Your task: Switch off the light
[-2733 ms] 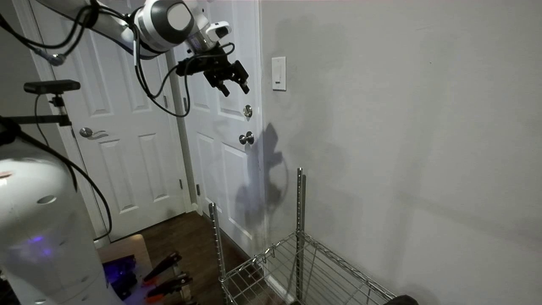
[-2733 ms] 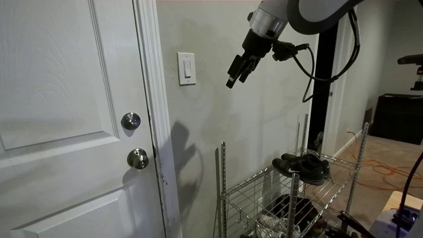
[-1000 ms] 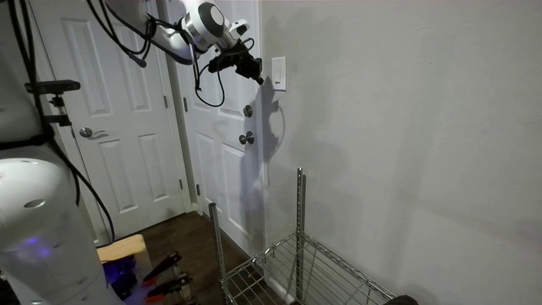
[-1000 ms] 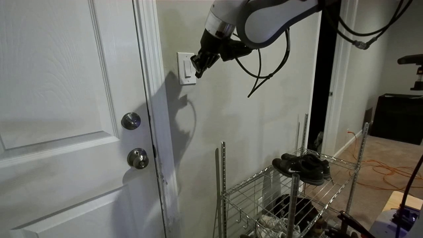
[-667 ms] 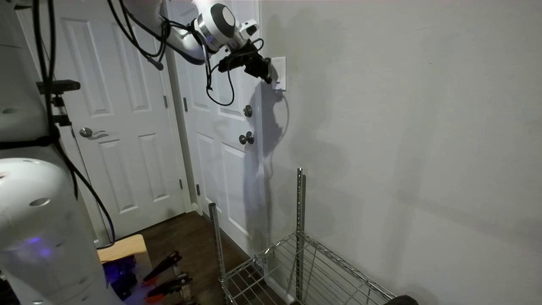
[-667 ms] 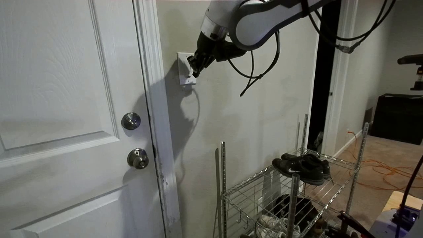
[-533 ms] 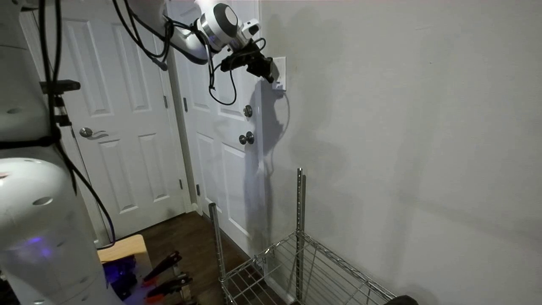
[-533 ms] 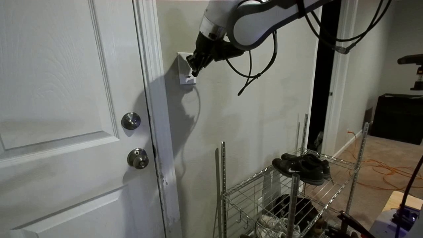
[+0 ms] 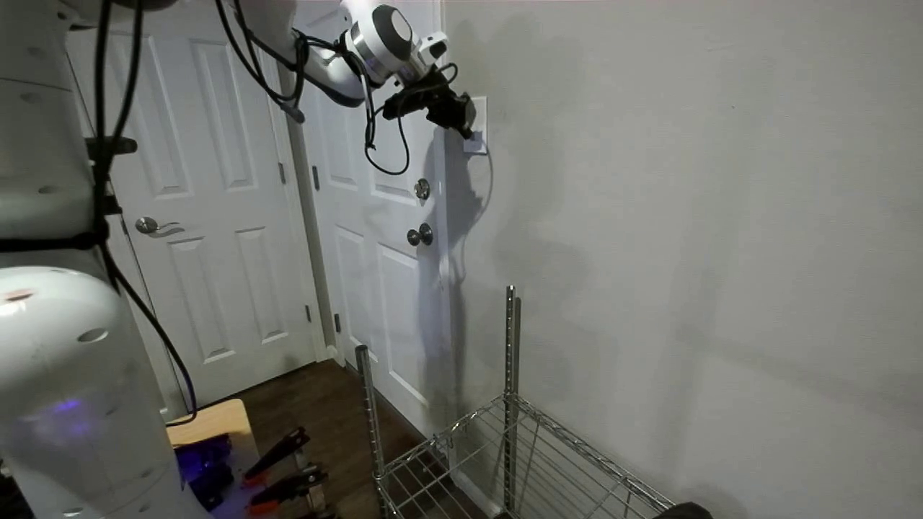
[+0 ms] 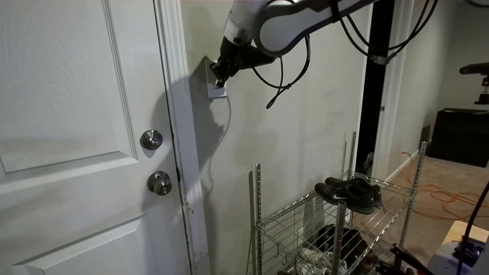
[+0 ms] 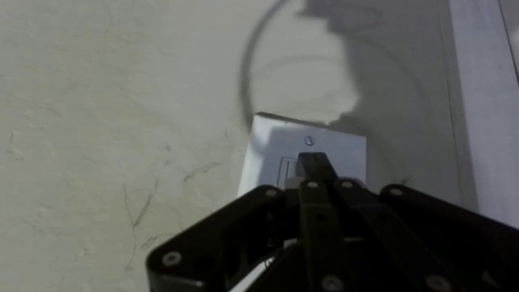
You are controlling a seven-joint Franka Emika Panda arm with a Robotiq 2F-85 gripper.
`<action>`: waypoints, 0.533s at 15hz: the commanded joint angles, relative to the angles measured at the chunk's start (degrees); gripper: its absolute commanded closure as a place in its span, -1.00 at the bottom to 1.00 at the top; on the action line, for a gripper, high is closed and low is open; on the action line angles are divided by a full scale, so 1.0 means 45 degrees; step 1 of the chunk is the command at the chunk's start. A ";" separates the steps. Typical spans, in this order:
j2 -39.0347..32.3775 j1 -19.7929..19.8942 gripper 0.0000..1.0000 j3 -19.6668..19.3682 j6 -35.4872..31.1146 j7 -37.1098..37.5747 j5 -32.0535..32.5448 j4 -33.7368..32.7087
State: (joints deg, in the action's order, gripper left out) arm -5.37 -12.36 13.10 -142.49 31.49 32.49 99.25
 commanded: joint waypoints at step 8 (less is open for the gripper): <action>-0.0751 -0.0916 0.99 -0.0757 0.1134 0.1247 0.0646 -0.0983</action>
State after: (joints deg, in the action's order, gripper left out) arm -7.77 -16.04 10.54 -138.03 35.62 34.97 95.65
